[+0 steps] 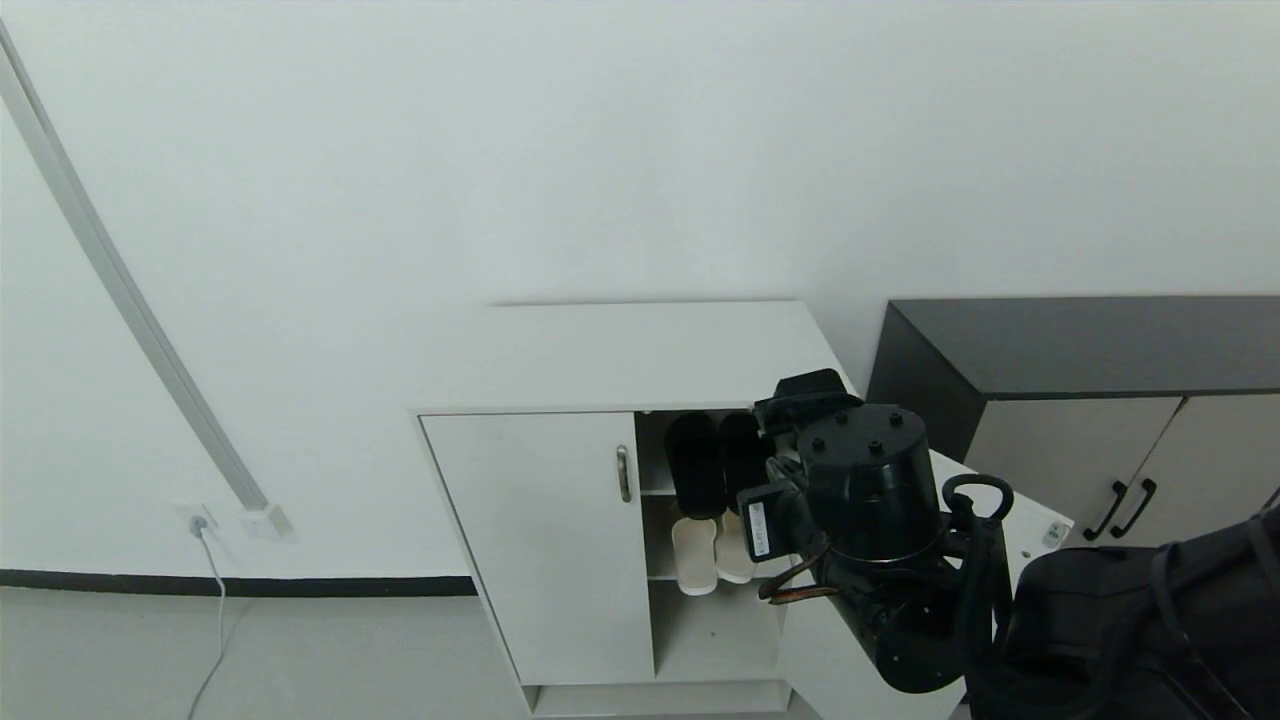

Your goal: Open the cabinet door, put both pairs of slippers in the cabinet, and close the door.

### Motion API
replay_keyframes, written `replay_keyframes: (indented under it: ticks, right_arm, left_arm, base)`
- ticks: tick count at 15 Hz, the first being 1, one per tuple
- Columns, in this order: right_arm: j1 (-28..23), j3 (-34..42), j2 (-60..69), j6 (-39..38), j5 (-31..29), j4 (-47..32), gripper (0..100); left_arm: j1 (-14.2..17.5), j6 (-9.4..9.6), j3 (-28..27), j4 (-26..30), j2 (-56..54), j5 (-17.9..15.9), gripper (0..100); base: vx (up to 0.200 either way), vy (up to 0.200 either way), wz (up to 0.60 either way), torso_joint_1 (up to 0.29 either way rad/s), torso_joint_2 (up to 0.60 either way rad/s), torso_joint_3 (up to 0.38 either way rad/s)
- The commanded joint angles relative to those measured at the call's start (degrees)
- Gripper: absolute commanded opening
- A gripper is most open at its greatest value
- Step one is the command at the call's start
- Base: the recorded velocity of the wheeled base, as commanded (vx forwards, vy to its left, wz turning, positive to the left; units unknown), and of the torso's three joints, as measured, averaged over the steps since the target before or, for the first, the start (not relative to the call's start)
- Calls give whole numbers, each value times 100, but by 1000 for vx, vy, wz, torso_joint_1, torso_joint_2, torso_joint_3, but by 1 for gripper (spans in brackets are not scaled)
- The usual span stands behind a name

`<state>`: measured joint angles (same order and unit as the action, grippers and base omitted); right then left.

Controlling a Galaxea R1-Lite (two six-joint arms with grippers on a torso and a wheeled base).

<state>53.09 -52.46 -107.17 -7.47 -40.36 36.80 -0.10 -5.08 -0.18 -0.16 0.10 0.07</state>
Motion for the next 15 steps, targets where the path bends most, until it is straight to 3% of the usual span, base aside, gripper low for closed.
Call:
replay_keyframes:
  ticks: [1,7,11,15]
  right_arm:
    - [0,7,12,0,2,2,0]
    - [-71,104,29,114,-7,2,0]
    - [-80,122,29,106,125,11,0]
    - [-88,139,29,106,143,2,0]
  left_arm:
    - [1,-1,1,-2,-1,1,0]
    - [1,-1,1,-2,-1,1,0]
    - [1,-1,1,-2,-1,1,0]
    - [1,-1,1,-2,-1,1,0]
  base:
    - [0,0,0,246,-574,-325]
    - [0,0,0,173,-391,-211]
    - [0,0,0,8,-13,-7]
    - [0,0,-600,6,0,5]
